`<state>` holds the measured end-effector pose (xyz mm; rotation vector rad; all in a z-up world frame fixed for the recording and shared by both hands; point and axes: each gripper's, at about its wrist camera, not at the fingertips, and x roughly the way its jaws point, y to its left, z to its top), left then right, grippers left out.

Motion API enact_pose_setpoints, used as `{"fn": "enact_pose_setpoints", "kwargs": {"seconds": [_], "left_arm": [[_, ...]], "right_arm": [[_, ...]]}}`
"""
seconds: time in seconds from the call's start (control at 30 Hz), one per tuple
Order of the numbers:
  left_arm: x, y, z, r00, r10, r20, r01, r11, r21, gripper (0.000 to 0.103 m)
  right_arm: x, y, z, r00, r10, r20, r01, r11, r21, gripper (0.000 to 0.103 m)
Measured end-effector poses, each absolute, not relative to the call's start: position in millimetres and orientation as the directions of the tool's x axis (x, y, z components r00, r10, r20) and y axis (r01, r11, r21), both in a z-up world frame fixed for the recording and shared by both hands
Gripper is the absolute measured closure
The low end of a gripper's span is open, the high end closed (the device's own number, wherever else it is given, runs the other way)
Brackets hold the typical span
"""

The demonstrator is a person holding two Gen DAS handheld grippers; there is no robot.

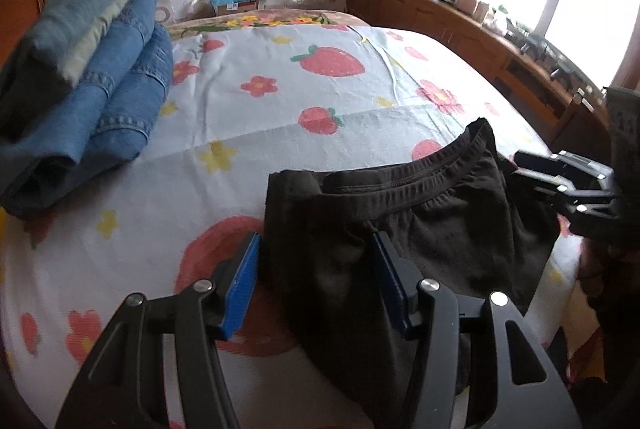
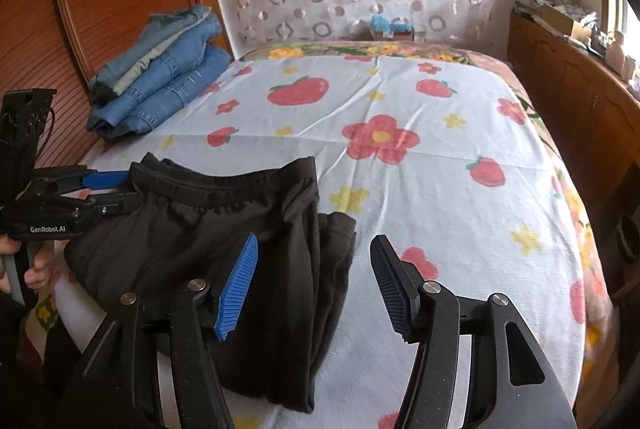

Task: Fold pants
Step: 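Move both grippers to the black pants waistband and close on it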

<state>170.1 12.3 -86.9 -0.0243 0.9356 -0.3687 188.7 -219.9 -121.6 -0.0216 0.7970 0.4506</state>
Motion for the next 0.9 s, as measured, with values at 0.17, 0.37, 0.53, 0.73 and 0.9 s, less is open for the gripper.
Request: {"fn": "enact_pose_setpoints", "kwargs": {"seconds": [0.17,0.37,0.53,0.73,0.9], "left_arm": [[165.4,15.9,-87.7,0.554,-0.343,-0.758,0.314,0.93,-0.191,0.048],[165.8,17.3,-88.1,0.565,-0.35,-0.748,0.317,0.928,-0.195,0.048],[168.3,18.9,-86.7,0.548,-0.362,-0.754,0.323,0.923,-0.208,0.048],[168.8,21.5,-87.1,0.546,-0.384,-0.744,0.348,0.912,-0.215,0.049],[168.0,21.3,-87.2,0.536,-0.411,-0.738,0.364,0.901,-0.238,0.063]], "right_arm": [[193.3,-218.1,-127.5,0.583,0.392,-0.711,-0.398,0.901,0.17,0.043],[193.6,-213.7,-128.7,0.584,0.368,-0.723,-0.398,0.907,0.141,0.042],[196.8,-207.5,-127.4,0.574,0.351,-0.74,-0.402,0.908,0.119,0.056],[198.9,-205.9,-127.0,0.55,0.37,-0.748,-0.413,0.9,0.142,0.075],[199.0,-206.2,-127.2,0.542,0.391,-0.744,-0.421,0.892,0.162,0.083]]}}
